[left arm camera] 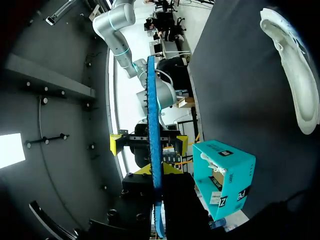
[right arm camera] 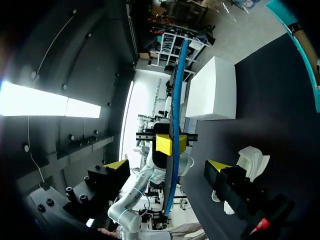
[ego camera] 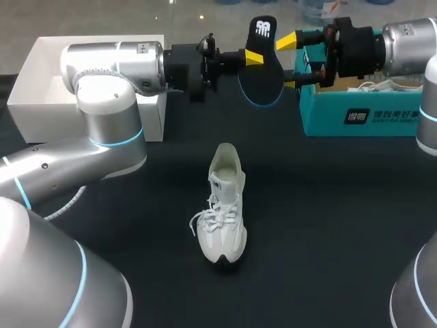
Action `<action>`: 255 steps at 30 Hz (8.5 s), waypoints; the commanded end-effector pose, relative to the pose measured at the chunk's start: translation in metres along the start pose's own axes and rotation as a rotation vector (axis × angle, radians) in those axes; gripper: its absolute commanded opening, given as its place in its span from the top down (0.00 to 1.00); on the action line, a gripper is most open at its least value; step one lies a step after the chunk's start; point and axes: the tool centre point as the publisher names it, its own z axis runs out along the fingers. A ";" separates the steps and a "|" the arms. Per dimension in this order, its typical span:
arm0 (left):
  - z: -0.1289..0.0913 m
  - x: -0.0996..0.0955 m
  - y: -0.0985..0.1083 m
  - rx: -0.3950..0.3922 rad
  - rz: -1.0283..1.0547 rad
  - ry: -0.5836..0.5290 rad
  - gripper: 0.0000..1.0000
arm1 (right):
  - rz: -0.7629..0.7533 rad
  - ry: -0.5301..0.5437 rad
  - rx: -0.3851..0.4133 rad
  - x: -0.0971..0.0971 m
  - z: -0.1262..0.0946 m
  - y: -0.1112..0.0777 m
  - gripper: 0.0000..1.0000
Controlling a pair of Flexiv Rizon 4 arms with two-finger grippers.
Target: Take the shoe out of the shoebox, open the shoe tongue, remove and reinsert the insole, then place the shoe into the shoebox
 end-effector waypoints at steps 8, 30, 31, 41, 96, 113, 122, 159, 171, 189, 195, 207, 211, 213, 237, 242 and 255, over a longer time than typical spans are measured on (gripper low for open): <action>0.009 0.001 0.006 -0.004 0.005 -0.013 1.00 | 0.014 -0.005 0.027 -0.003 0.007 0.007 0.56; 0.001 -0.009 0.003 0.006 0.001 -0.055 0.00 | 0.017 -0.019 -0.010 -0.006 0.010 0.005 1.00; -0.002 -0.010 0.004 0.016 0.009 -0.051 0.00 | 0.012 -0.022 -0.015 -0.006 0.009 0.006 1.00; -0.050 -0.008 0.019 0.172 0.005 0.081 0.00 | -0.025 -0.058 -0.043 -0.006 -0.004 0.007 1.00; -0.232 0.020 0.087 0.469 0.081 0.435 0.00 | -0.366 -0.214 -0.167 -0.008 0.015 0.096 1.00; -0.232 0.020 0.087 0.469 0.081 0.435 0.00 | -0.545 -0.073 -0.212 -0.043 0.052 0.103 1.00; -0.232 0.020 0.087 0.469 0.081 0.435 0.00 | -0.549 -0.113 -0.166 -0.070 0.073 0.097 1.00; -0.232 0.020 0.087 0.469 0.081 0.435 0.00 | -0.623 -0.204 -0.112 -0.129 0.112 0.035 1.00; -0.232 0.020 0.087 0.469 0.081 0.435 0.00 | -0.594 -0.187 -0.098 -0.159 0.144 0.007 1.00; -0.232 0.020 0.087 0.469 0.081 0.435 0.00 | -0.530 -0.198 -0.093 -0.186 0.155 -0.023 1.00; -0.232 0.020 0.087 0.469 0.081 0.435 0.00 | -0.519 -0.211 -0.099 -0.187 0.153 -0.027 1.00; -0.232 0.020 0.087 0.469 0.081 0.435 0.00 | -0.600 -0.255 -0.098 -0.164 0.137 -0.010 1.00; -0.232 0.020 0.087 0.469 0.081 0.435 0.00 | -0.606 -0.255 -0.095 -0.162 0.131 -0.007 1.00; -0.232 0.020 0.087 0.469 0.081 0.435 0.00 | -0.601 -0.251 -0.084 -0.165 0.134 -0.007 1.00; -0.232 0.020 0.087 0.469 0.081 0.435 0.00 | -0.534 -0.307 -0.062 -0.171 0.135 -0.038 1.00; -0.232 0.020 0.087 0.469 0.081 0.435 0.00 | -0.600 -0.340 -0.083 -0.154 0.119 -0.025 1.00; -0.232 0.020 0.087 0.469 0.081 0.435 0.00 | -0.609 -0.376 -0.075 -0.156 0.086 -0.027 1.00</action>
